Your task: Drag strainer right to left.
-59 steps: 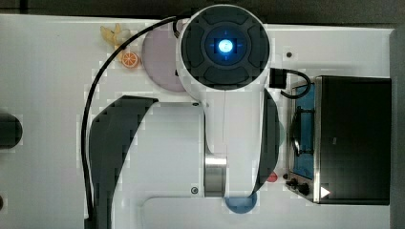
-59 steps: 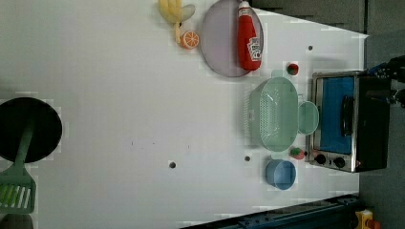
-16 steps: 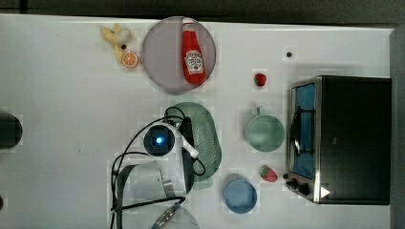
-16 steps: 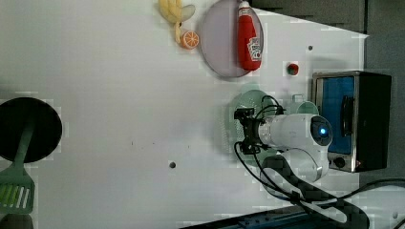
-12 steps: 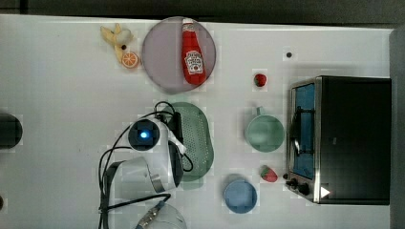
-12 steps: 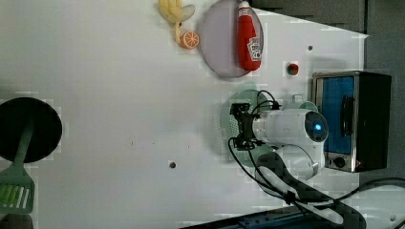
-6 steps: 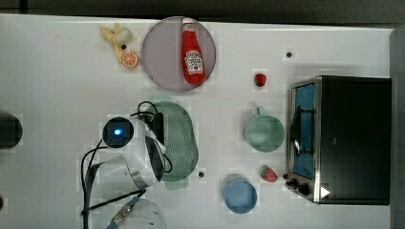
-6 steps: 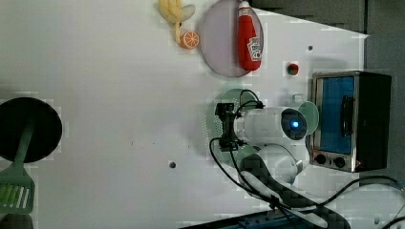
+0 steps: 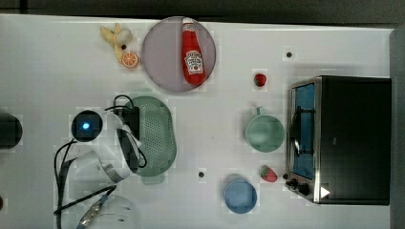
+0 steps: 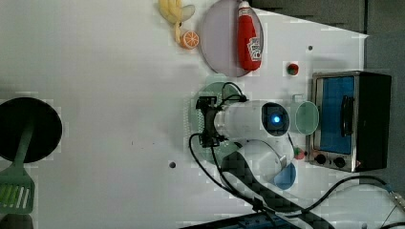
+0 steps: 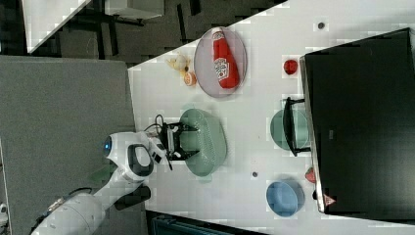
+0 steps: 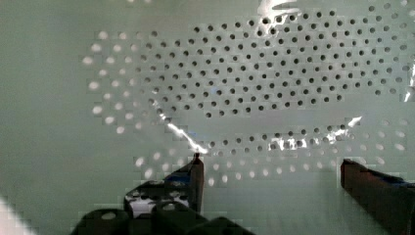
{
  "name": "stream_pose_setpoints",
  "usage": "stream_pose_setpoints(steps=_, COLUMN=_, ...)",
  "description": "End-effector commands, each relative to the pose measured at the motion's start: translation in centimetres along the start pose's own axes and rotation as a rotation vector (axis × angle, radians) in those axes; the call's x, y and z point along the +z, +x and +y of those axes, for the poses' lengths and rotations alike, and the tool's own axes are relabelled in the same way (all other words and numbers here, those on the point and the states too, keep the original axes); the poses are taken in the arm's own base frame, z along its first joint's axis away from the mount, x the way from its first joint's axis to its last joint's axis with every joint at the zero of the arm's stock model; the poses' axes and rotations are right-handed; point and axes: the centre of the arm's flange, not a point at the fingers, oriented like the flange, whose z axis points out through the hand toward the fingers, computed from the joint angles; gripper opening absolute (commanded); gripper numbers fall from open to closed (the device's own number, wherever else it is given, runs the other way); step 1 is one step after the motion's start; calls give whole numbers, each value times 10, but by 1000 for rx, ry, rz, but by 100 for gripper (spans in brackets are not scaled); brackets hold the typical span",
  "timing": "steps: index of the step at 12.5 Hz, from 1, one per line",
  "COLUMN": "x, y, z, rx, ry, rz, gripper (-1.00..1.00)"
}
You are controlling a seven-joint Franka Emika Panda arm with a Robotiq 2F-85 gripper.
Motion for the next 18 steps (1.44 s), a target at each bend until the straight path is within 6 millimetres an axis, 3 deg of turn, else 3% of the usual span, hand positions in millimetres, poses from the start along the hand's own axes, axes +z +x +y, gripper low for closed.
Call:
stream_pose_setpoints(steps=1, x=6, y=-41, z=-3, rx=39, ry=-12, rz=-40, gripper=100)
stream_pose_setpoints(steps=11, x=6, y=-111, z=-5, rx=49, ry=-24, rz=-124, gripper=100)
stream_pose_setpoints(steps=18, x=8, y=-144, z=-1, rx=53, ry=-20, rz=-153, gripper=100)
